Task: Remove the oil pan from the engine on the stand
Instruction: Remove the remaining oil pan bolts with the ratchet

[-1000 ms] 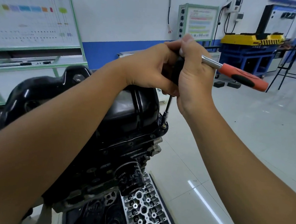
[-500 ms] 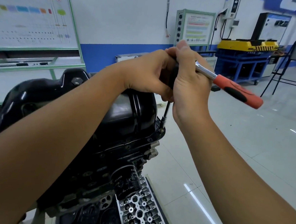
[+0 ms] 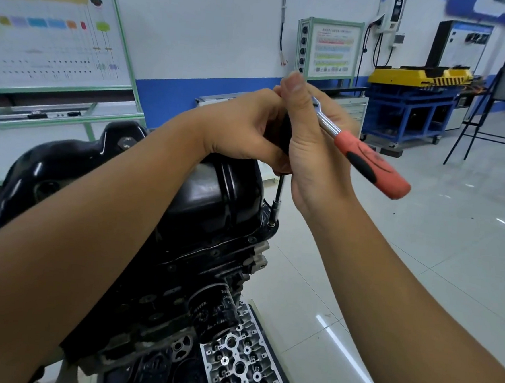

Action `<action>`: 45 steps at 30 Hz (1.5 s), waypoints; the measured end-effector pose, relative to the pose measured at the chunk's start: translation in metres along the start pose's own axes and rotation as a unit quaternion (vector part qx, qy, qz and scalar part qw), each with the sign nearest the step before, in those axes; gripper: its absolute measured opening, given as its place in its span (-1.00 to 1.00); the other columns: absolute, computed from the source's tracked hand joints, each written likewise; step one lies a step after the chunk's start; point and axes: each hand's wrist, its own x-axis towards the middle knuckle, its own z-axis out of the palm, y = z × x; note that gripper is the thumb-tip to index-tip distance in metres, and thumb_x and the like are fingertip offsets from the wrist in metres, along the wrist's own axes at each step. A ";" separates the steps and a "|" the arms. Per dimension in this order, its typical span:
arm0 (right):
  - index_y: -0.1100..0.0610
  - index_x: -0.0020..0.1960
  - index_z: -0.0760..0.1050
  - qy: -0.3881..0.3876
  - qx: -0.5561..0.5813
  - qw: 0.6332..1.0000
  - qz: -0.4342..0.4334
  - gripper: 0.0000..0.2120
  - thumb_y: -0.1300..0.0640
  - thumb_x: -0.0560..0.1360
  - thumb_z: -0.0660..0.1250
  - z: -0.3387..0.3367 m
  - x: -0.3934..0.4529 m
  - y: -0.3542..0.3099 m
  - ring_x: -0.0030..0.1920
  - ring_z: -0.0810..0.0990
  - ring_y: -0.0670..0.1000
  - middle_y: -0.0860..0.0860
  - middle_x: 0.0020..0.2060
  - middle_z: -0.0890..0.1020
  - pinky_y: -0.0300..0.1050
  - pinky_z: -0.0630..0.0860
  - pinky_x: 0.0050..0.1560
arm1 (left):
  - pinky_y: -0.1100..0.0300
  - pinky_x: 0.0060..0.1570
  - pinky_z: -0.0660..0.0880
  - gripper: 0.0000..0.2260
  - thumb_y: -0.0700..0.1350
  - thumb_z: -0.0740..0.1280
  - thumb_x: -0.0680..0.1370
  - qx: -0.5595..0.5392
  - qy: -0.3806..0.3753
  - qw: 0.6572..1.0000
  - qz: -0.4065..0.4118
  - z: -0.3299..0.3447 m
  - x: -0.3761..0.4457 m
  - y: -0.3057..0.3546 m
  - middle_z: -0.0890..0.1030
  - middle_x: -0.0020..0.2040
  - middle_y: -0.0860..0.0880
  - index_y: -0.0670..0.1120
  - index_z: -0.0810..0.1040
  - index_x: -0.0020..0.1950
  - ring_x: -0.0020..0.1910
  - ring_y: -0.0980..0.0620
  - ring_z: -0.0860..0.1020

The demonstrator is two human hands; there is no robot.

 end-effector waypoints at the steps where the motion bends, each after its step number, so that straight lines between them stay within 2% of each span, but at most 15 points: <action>1: 0.23 -0.07 0.66 0.001 -0.003 1.000 -0.002 -0.81 0.09 0.57 0.46 0.000 0.000 0.000 -0.13 0.69 0.01 0.09 -0.19 0.68 -0.06 0.66 -0.02 | -0.30 0.12 0.57 -0.61 -0.45 0.50 0.44 -0.003 -0.001 1.000 0.000 0.000 0.000 0.000 0.64 0.08 -0.35 -0.41 0.49 0.23 0.10 -0.37 0.64; 6: 0.14 -0.10 0.68 0.010 -0.024 1.000 -0.006 -0.79 -0.02 0.52 0.47 0.002 0.000 0.000 -0.11 0.72 0.00 0.05 -0.20 0.70 0.00 0.67 0.02 | -0.29 0.10 0.57 -0.59 -0.38 0.48 0.43 -0.001 0.003 1.000 0.004 0.001 -0.002 0.001 0.64 0.06 -0.37 -0.42 0.47 0.23 0.09 -0.38 0.64; 10: 0.11 -0.09 0.68 0.025 -0.043 0.999 -0.004 -0.76 -0.08 0.49 0.48 0.004 0.003 0.001 -0.13 0.72 -0.06 -0.02 -0.22 0.72 -0.09 0.63 -0.03 | -0.29 0.10 0.58 -0.60 -0.42 0.48 0.45 -0.005 0.002 1.000 0.002 0.001 -0.002 0.001 0.63 0.07 -0.37 -0.42 0.47 0.24 0.09 -0.38 0.64; 16: 0.08 -0.12 0.68 0.029 -0.047 0.998 0.003 -0.79 -0.07 0.50 0.49 0.004 0.004 0.004 -0.22 0.69 -0.12 -0.09 -0.31 0.68 -0.23 0.57 -0.15 | -0.32 0.13 0.56 -0.51 -0.30 0.51 0.42 -0.003 0.004 1.000 0.004 0.001 -0.002 0.001 0.62 0.13 -0.37 -0.40 0.45 0.29 0.14 -0.38 0.63; 22: 0.02 -0.17 0.69 0.017 -0.054 0.998 0.008 -0.85 -0.04 0.48 0.49 -0.001 0.007 0.006 -0.17 0.72 -0.05 -0.02 -0.25 0.71 -0.08 0.62 -0.10 | -0.28 0.11 0.59 -0.47 -0.29 0.54 0.40 0.012 0.016 1.000 0.006 0.003 -0.004 -0.001 0.64 0.11 -0.33 -0.34 0.46 0.31 0.11 -0.31 0.66; 25: 0.06 -0.10 0.71 0.013 -0.027 0.999 0.025 -0.84 -0.02 0.46 0.48 -0.002 0.004 0.008 -0.07 0.74 -0.01 0.07 -0.11 0.75 -0.03 0.68 -0.01 | -0.24 0.11 0.60 -0.44 -0.21 0.58 0.40 0.029 0.014 0.999 0.006 0.005 -0.004 0.001 0.67 0.10 -0.26 -0.26 0.49 0.34 0.10 -0.24 0.67; 29: 0.03 -0.14 0.73 0.022 0.046 0.997 0.049 -0.86 -0.02 0.49 0.46 -0.003 0.002 0.004 -0.02 0.74 0.01 0.05 -0.08 0.76 0.05 0.67 0.10 | -0.24 0.01 0.60 -0.56 -0.05 0.57 0.37 0.077 0.021 0.997 0.007 0.004 -0.005 0.005 0.69 -0.04 -0.19 -0.20 0.59 0.16 -0.03 -0.21 0.68; 31: 0.05 -0.08 0.70 0.050 0.103 0.993 0.021 -0.88 0.02 0.53 0.45 -0.004 -0.005 0.005 0.02 0.73 0.04 0.06 -0.05 0.75 0.12 0.65 0.18 | -0.22 0.00 0.59 -0.67 -0.10 0.58 0.40 0.091 0.024 0.995 0.013 0.003 -0.005 0.006 0.70 -0.08 -0.14 -0.15 0.62 0.10 -0.05 -0.17 0.68; 34: 0.17 0.02 0.63 0.062 0.169 0.984 -0.005 -0.89 0.13 0.62 0.38 -0.004 -0.015 0.011 0.08 0.71 0.12 0.10 -0.01 0.74 0.20 0.61 0.25 | -0.12 -0.01 0.60 -0.70 -0.19 0.60 0.42 0.085 0.022 0.996 0.014 0.002 -0.008 0.008 0.70 -0.10 -0.07 -0.16 0.63 0.10 -0.08 -0.07 0.69; 37: 0.20 -0.02 0.57 0.054 0.214 0.974 0.053 -0.78 0.10 0.70 0.25 -0.002 -0.009 0.009 0.01 0.71 0.17 0.17 -0.07 0.72 0.35 0.57 0.27 | -0.20 0.03 0.57 -0.69 -0.16 0.60 0.37 0.078 0.023 0.997 0.012 0.002 -0.007 0.008 0.69 -0.08 -0.20 -0.22 0.65 0.04 -0.05 -0.19 0.68; 39: 0.20 -0.13 0.58 0.026 0.231 0.965 0.119 -0.66 0.04 0.71 0.22 -0.005 0.004 0.002 -0.09 0.72 0.18 0.19 -0.15 0.71 0.32 0.64 0.13 | -0.25 0.05 0.57 -0.61 -0.07 0.60 0.34 0.060 0.026 0.998 0.001 0.002 -0.008 0.008 0.67 -0.05 -0.29 -0.27 0.64 0.04 -0.02 -0.28 0.66; 41: 0.17 -0.19 0.58 -0.015 0.244 0.948 0.204 -0.62 0.00 0.70 0.24 -0.013 0.019 -0.006 -0.15 0.71 0.18 0.16 -0.22 0.69 0.27 0.66 0.06 | -0.13 0.00 0.61 -0.56 0.00 0.58 0.34 0.025 0.033 0.999 0.002 0.002 -0.010 0.007 0.70 -0.07 -0.23 -0.25 0.62 0.06 -0.07 -0.22 0.69; 42: 0.16 -0.17 0.55 -0.035 0.240 0.941 0.237 -0.66 0.00 0.69 0.26 -0.017 0.024 -0.009 -0.18 0.71 0.16 0.14 -0.26 0.69 0.26 0.66 0.08 | -0.08 -0.02 0.61 -0.60 0.01 0.56 0.38 0.012 0.033 0.999 0.010 0.003 -0.010 0.007 0.71 -0.08 -0.20 -0.23 0.63 0.06 -0.09 -0.19 0.70; 43: 0.15 -0.14 0.53 -0.051 0.229 0.938 0.255 -0.70 0.00 0.69 0.27 -0.020 0.028 -0.013 -0.17 0.71 0.14 0.12 -0.26 0.69 0.26 0.65 0.13 | -0.11 -0.01 0.61 -0.66 0.00 0.54 0.42 0.007 0.029 0.999 0.019 0.003 -0.009 0.007 0.71 -0.08 -0.22 -0.20 0.64 0.05 -0.09 -0.23 0.69; 45: 0.14 -0.08 0.51 -0.062 0.189 0.955 0.221 -0.80 0.06 0.67 0.30 -0.026 0.028 -0.012 -0.06 0.71 0.12 0.11 -0.18 0.73 0.30 0.59 0.25 | -0.28 0.03 0.59 -0.86 -0.07 0.51 0.50 0.002 0.023 0.999 0.036 0.001 -0.007 0.006 0.69 -0.07 -0.28 -0.08 0.67 0.01 -0.07 -0.32 0.67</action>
